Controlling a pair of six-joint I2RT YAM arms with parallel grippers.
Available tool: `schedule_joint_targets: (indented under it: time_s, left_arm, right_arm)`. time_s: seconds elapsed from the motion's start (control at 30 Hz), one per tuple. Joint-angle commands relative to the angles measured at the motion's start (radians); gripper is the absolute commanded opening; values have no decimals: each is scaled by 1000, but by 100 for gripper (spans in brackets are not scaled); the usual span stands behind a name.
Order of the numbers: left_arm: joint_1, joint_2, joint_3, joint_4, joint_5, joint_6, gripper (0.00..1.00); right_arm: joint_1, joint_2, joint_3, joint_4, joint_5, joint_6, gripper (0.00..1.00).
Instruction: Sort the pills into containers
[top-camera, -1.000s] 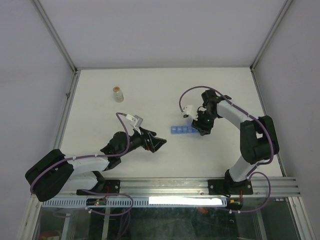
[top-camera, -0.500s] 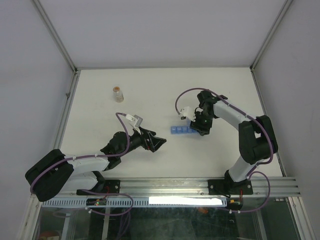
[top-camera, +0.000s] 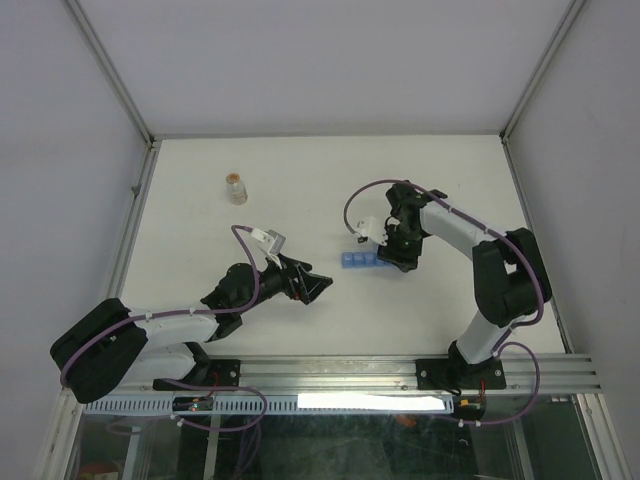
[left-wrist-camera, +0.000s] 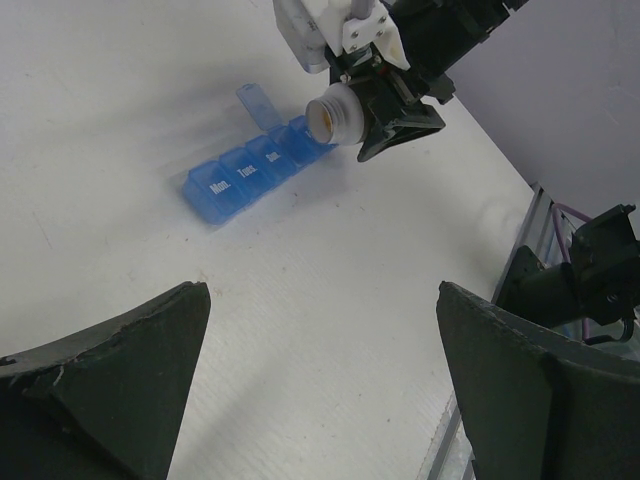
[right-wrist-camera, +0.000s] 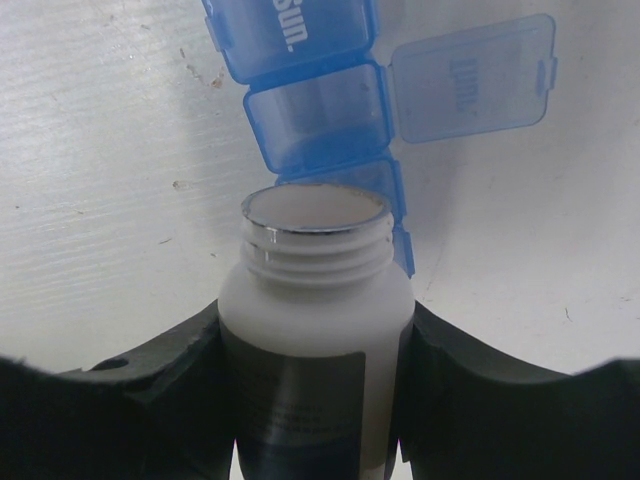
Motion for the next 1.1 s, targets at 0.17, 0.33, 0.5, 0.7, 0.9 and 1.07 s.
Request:
schedule_joint_targets:
  time_s: [0.17, 0.33, 0.5, 0.7, 0.9, 1.07]
  left_arm:
    - [-9, -26, 2, 53, -12, 14, 99]
    - [-10, -28, -1, 55, -13, 14, 99]
    - [-9, -31, -4, 57, -15, 14, 99]
    - [-9, -31, -4, 58, -15, 14, 99]
    - [-10, -34, -6, 59, -13, 14, 99]
    - [-9, -34, -6, 60, -14, 14, 99]
  right_arm:
    - [37, 28, 72, -43, 69, 27, 5]
    - [54, 45, 88, -56, 98, 40, 5]
    - [64, 59, 101, -66, 122, 46, 4]
    - [76, 75, 119, -79, 141, 59, 4]
    - [87, 97, 139, -100, 167, 66, 4]
    - [91, 108, 150, -113, 185, 68, 4]
